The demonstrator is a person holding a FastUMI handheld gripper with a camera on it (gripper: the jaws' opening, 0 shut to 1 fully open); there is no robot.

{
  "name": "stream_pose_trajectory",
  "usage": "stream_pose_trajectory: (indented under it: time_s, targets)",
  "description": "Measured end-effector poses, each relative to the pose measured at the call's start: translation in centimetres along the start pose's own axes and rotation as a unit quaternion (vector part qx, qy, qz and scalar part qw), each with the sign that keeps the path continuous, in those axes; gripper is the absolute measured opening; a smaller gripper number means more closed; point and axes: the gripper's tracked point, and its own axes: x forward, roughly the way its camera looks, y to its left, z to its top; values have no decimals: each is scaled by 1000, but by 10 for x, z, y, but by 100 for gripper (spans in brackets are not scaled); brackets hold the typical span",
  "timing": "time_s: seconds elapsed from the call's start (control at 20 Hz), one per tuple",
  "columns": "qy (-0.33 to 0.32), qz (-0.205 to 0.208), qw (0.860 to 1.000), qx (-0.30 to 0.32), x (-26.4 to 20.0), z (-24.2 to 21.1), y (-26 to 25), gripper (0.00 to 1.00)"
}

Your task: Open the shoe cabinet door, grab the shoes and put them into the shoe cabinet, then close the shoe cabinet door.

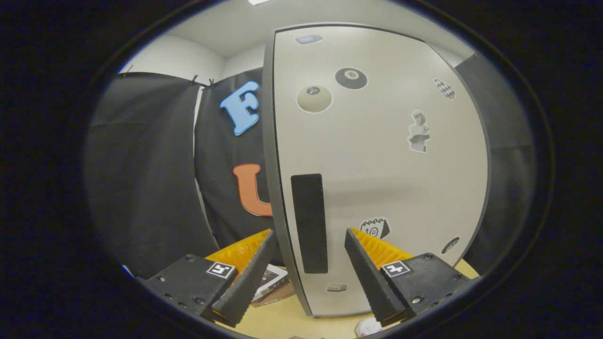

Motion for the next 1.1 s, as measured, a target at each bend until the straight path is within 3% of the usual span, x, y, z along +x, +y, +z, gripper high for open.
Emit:
stream_pose_trajectory:
  time_s: [0.1, 0.2, 0.25, 0.35, 0.65, 1.1]
  targets:
    - [-7, -6, 1000, -15, 11, 5, -1, 90]
    - [-12, 4, 999, -40, 20, 10, 3, 74]
    - [-10, -10, 999, -52, 24, 7, -1, 60]
    - [-9, -26, 998, -51, 19, 10, -3, 42]
    - [2, -26, 999, -30, 11, 10, -6, 27]
    - [16, 41, 998, -37, -45, 10, -3, 26]
